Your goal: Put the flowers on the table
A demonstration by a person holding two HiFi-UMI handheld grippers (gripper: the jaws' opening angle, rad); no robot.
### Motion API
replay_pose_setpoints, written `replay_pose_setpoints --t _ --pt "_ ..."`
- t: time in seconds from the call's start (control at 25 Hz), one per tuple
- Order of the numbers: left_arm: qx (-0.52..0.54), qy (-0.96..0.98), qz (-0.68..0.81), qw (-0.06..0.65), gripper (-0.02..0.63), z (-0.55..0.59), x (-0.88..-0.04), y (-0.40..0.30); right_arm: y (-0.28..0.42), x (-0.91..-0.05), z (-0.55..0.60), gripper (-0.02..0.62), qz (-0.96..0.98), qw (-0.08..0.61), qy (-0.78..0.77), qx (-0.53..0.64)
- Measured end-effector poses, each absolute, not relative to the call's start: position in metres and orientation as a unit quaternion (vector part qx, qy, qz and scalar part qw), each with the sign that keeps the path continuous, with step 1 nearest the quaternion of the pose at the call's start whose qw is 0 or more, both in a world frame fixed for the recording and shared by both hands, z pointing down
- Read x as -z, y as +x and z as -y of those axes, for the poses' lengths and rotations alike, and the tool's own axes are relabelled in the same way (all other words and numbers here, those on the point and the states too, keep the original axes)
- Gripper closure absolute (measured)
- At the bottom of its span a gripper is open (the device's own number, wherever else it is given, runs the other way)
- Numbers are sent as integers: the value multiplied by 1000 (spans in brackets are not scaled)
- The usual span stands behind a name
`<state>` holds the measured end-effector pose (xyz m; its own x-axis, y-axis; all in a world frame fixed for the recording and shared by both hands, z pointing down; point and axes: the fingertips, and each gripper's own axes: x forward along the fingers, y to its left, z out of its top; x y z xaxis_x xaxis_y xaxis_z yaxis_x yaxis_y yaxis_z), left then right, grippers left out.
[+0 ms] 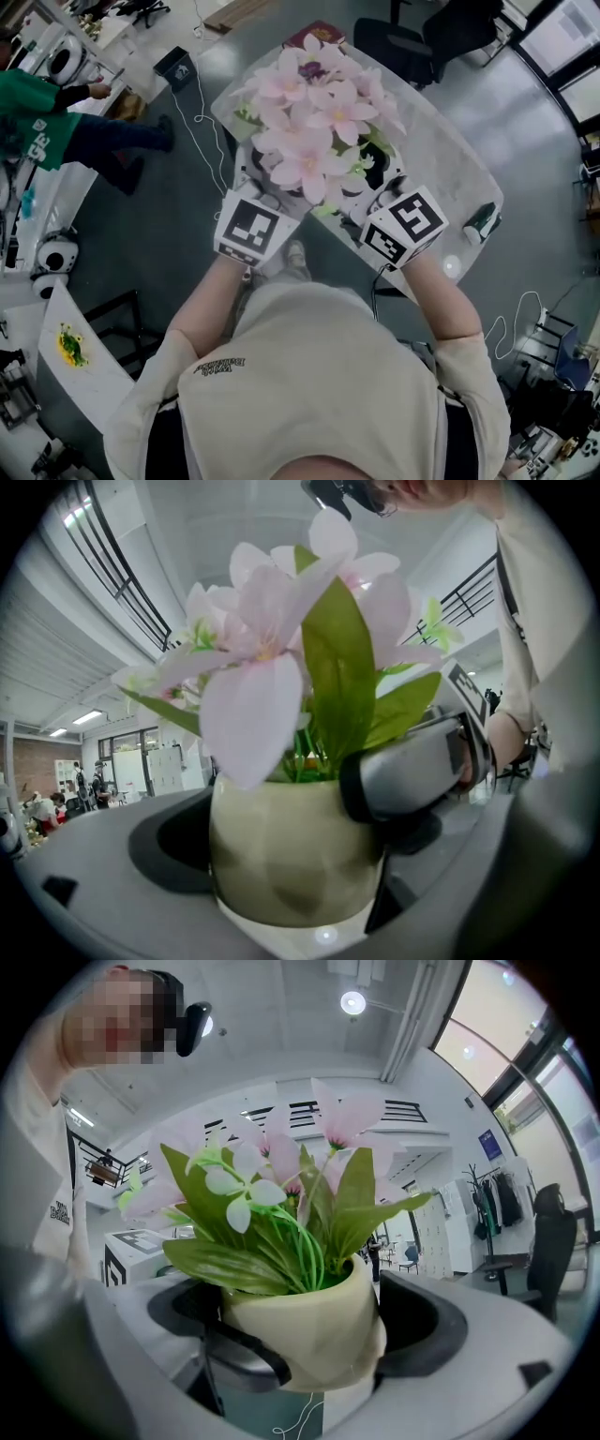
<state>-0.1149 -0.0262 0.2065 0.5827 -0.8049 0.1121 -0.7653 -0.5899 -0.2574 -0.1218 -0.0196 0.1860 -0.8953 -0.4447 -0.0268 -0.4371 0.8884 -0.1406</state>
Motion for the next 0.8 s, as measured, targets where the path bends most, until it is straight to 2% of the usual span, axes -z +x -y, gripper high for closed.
replay_pose_setpoints --t 0.36,0.8 --pt "101 -901 -414 85 112 78 -209 -122 -129 -188 73 75 -962 28 -262 70" --pt "101 -906 -402 79 112 87 -218 -113 -121 -198 82 75 -959 16 -273 75"
